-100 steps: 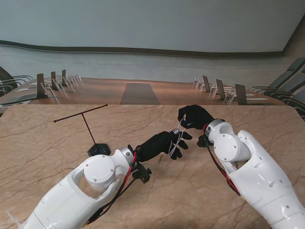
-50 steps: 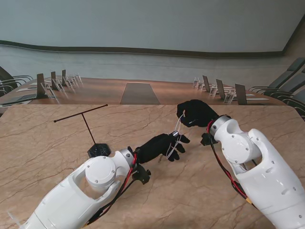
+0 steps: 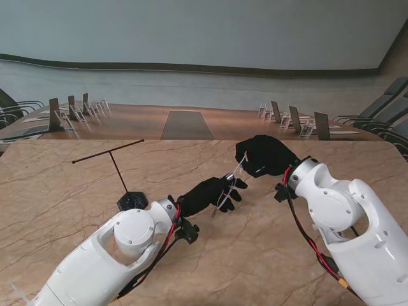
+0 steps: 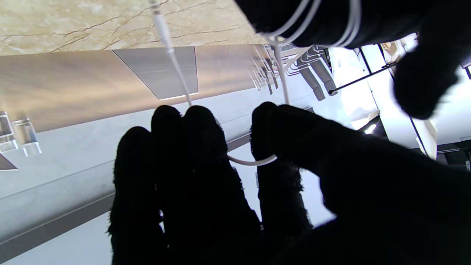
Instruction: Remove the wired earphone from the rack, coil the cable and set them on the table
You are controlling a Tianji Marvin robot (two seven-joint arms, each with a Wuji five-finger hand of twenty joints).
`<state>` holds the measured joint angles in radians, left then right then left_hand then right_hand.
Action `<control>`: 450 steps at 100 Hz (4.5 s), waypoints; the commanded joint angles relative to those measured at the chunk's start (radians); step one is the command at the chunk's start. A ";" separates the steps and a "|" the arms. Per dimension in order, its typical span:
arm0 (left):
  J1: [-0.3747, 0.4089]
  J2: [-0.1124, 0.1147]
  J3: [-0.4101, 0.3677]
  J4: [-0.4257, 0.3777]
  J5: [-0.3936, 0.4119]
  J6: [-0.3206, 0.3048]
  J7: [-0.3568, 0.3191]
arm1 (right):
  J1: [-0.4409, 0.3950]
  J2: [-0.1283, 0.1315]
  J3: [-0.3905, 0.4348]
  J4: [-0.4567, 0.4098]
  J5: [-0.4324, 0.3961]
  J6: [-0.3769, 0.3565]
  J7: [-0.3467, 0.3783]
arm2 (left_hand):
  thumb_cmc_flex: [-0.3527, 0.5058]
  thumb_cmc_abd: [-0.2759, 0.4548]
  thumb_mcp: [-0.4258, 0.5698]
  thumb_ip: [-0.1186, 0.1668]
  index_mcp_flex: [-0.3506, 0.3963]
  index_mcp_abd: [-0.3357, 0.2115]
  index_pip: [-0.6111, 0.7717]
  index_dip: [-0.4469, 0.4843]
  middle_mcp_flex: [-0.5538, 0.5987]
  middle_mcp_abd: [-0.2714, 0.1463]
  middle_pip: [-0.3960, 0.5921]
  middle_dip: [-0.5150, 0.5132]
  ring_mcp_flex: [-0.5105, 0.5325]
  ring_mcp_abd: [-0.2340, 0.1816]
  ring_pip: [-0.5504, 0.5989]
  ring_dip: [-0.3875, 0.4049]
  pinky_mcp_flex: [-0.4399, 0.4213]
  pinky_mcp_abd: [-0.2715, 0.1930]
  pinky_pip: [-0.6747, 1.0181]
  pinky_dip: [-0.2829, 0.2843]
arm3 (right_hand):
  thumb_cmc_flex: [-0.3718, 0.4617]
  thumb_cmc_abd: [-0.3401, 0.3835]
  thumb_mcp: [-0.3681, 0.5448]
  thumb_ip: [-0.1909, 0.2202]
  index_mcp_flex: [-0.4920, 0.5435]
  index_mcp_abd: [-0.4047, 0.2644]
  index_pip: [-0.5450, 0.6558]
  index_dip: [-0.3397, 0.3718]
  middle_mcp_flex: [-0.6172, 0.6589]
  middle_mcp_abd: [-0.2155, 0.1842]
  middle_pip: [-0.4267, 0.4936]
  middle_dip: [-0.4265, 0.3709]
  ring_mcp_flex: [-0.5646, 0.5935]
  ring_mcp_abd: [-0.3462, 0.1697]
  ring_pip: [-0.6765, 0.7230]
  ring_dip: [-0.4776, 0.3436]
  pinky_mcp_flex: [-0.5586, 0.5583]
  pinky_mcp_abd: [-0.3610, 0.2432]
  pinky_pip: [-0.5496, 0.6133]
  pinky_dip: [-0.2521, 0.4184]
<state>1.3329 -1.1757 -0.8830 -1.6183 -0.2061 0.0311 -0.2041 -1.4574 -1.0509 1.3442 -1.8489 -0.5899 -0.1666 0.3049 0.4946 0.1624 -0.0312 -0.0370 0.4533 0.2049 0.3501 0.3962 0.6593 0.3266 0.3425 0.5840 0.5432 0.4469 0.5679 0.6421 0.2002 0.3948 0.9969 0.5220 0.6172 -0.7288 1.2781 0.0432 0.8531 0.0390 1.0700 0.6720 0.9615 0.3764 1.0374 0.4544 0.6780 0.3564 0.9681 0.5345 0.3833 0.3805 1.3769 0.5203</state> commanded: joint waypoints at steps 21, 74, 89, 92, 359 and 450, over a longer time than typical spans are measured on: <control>-0.010 -0.009 -0.003 0.029 0.002 -0.008 0.013 | -0.060 0.014 0.024 -0.096 -0.007 -0.030 0.054 | -0.027 0.004 -0.008 -0.010 0.005 -0.018 -0.016 -0.018 -0.009 -0.017 -0.037 -0.021 -0.034 -0.011 -0.021 -0.017 -0.024 0.040 0.007 0.009 | 0.095 0.028 0.132 0.065 0.123 -0.133 0.186 0.088 0.018 0.092 0.017 0.000 0.030 0.005 0.033 0.005 0.002 -0.035 0.028 0.018; -0.048 -0.018 -0.004 0.070 0.007 -0.047 0.031 | -0.142 0.030 0.043 -0.200 -0.009 -0.064 0.125 | -0.020 0.002 -0.006 -0.010 0.004 -0.025 -0.018 -0.021 -0.022 -0.030 -0.060 -0.039 -0.059 -0.033 -0.042 -0.021 -0.047 0.017 -0.012 -0.002 | 0.075 -0.025 0.177 0.077 0.149 -0.133 0.176 0.070 0.061 0.097 0.011 0.021 0.075 0.016 0.038 0.008 0.044 -0.004 0.033 0.016; -0.054 -0.018 -0.010 0.078 0.012 -0.065 0.036 | -0.160 0.032 0.046 -0.212 -0.016 -0.051 0.136 | -0.018 0.001 -0.007 -0.011 0.005 -0.026 -0.017 -0.021 -0.021 -0.036 -0.062 -0.042 -0.060 -0.038 -0.046 -0.021 -0.051 0.007 -0.015 -0.004 | 0.073 -0.024 0.180 0.064 0.143 -0.130 0.169 0.055 0.068 0.106 0.015 0.030 0.085 0.026 0.043 0.011 0.051 0.010 0.040 0.019; -0.055 -0.018 -0.012 0.079 0.013 -0.068 0.035 | -0.165 0.032 0.047 -0.215 -0.018 -0.046 0.139 | -0.018 0.002 -0.007 -0.011 0.004 -0.027 -0.017 -0.021 -0.022 -0.035 -0.062 -0.042 -0.061 -0.039 -0.047 -0.022 -0.053 0.005 -0.016 -0.005 | 0.074 -0.020 0.178 0.059 0.140 -0.127 0.170 0.049 0.067 0.108 0.017 0.034 0.086 0.029 0.046 0.012 0.052 0.015 0.043 0.020; -0.062 -0.028 0.001 0.063 -0.034 -0.165 0.057 | -0.181 0.014 -0.189 0.017 0.102 0.300 0.079 | 0.014 -0.001 -0.006 -0.011 0.053 -0.070 0.003 0.000 0.020 -0.105 -0.131 -0.135 -0.106 -0.118 -0.169 -0.123 -0.107 -0.127 -0.176 -0.101 | -0.208 0.483 -0.733 -0.049 -0.771 -0.174 -0.411 -0.460 -0.795 -0.191 -0.382 -0.148 -0.506 -0.239 -0.380 -0.141 -0.343 -0.283 -0.329 -0.031; -0.071 -0.033 -0.020 0.076 -0.041 -0.208 0.082 | -0.271 0.028 -0.067 -0.010 0.034 0.242 0.134 | 0.009 -0.002 -0.007 -0.012 0.063 -0.075 0.008 0.003 0.023 -0.103 -0.125 -0.155 -0.117 -0.121 -0.179 -0.141 -0.114 -0.130 -0.186 -0.105 | -0.377 0.450 -0.803 -0.084 -0.704 -0.136 -1.107 -0.341 -0.790 -0.245 -0.695 -0.258 -0.558 -0.325 -0.559 -0.200 -0.389 -0.367 -0.498 -0.047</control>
<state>1.2632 -1.2027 -0.8983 -1.5433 -0.2446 -0.1700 -0.1248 -1.7185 -1.0241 1.2768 -1.8502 -0.5534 0.0827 0.4367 0.4984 0.1623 -0.0312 -0.0370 0.4945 0.1874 0.3515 0.3876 0.6589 0.2619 0.2307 0.4423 0.4418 0.3671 0.3974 0.5083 0.0943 0.2889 0.8246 0.4276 0.2843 -0.2800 0.4605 0.0083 0.1404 -0.0979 -0.0198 0.3416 0.1996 0.1522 0.3636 0.2097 0.1445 0.0587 0.4298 0.3453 0.0131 0.0532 0.8998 0.4831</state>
